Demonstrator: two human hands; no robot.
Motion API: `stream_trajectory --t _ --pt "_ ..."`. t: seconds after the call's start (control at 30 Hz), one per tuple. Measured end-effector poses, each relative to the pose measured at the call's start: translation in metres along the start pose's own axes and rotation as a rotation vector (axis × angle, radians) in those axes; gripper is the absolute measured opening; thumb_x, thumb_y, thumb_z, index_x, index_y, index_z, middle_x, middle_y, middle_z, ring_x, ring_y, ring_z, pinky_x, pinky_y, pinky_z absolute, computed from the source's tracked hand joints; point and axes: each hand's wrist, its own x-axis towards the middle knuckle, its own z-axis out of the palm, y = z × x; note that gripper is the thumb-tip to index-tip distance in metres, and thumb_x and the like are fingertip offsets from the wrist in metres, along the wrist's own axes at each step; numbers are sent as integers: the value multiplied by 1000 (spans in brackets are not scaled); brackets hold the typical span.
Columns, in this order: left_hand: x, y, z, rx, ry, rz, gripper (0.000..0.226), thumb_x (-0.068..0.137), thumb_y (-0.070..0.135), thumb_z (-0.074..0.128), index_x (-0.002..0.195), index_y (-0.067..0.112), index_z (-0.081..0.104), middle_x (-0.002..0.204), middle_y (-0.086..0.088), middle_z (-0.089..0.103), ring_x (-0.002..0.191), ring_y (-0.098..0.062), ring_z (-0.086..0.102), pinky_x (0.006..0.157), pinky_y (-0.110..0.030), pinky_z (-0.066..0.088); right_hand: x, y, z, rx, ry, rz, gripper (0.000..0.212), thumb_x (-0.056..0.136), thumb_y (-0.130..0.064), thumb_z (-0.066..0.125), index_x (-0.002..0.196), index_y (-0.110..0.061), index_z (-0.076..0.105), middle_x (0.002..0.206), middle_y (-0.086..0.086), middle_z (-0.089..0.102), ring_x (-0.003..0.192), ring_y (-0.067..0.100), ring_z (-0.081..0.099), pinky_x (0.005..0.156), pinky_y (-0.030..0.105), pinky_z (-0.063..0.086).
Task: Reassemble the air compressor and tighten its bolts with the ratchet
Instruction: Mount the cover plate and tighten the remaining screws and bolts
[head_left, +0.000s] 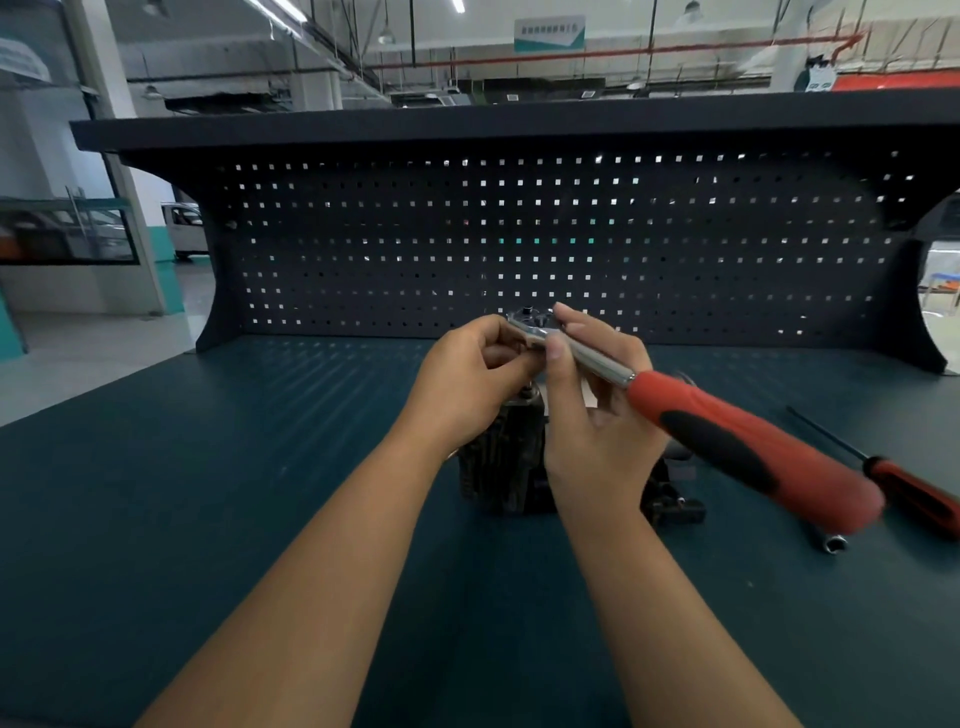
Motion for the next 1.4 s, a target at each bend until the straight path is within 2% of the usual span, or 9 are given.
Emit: stream_trajectory --t 0.17,0.27,0.33,0.47,0.57,0.7,0.9,1.07,1.4 --pt "0 -2 1 19 -4 18 10 84 34 67 90 26 66 82 7 73 78 -6 70 66 -19 54 2 0 -2 38 43 43 18 91 -5 60 100 -20 61 104 -9 67 99 1 65 84 14 49" --pt "0 -4 1 95 -11 8 22 78 40 72 93 24 65 85 8 73 77 1 67 67 -15 51 10 -2 -6 150 151 188 9 93 -5 59 94 -11 65 99 3 72 100 10 67 88 31 55" --pt "1 -4 0 161 -46 -3 28 73 46 73 92 27 63 91 12 72 84 5 65 73 -13 48 18 -6 -10 206 197 229 21 94 -10 58 87 -25 71 101 3 73 102 16 67 88 39 55" --pt "3 -2 -5 181 -125 4 37 63 49 78 92 34 60 99 16 70 95 9 61 77 -4 41 39 -16 -19 249 46 277 20 97 -15 53 86 -23 68 100 8 74 99 21 69 81 31 57" --pt "7 -2 -11 291 -209 41 49 61 49 82 101 44 54 115 14 63 110 1 55 96 -20 40 51 -22 -30 181 -142 308 10 97 -14 52 90 -14 60 94 8 74 92 24 71 78 33 57" --pt "7 0 -15 404 -241 57 53 64 47 79 106 55 48 139 8 41 134 -8 31 107 -29 28 61 -30 -55 -15 -260 380 14 97 -19 53 90 -10 60 86 7 74 85 25 71 77 34 58" --pt "9 -1 -12 818 -345 108 68 75 48 71 134 32 42 156 8 19 146 -14 5 116 -33 -4 79 -31 -123 -443 -333 563 33 96 -23 56 69 -5 57 55 2 54 53 17 51 57 30 43" --pt "10 4 -11 873 -338 63 76 75 54 69 139 27 38 145 5 40 134 -19 33 112 -35 19 70 -22 -174 -829 -458 767 39 90 -21 65 57 -3 54 40 -1 44 36 10 39 40 18 31" --pt "1 10 4 970 -221 -24 77 72 63 66 136 31 38 137 3 45 128 -21 38 104 -37 24 51 10 -194 -1277 -739 1054 34 85 -26 69 61 -6 54 56 4 52 46 15 50 44 19 38"
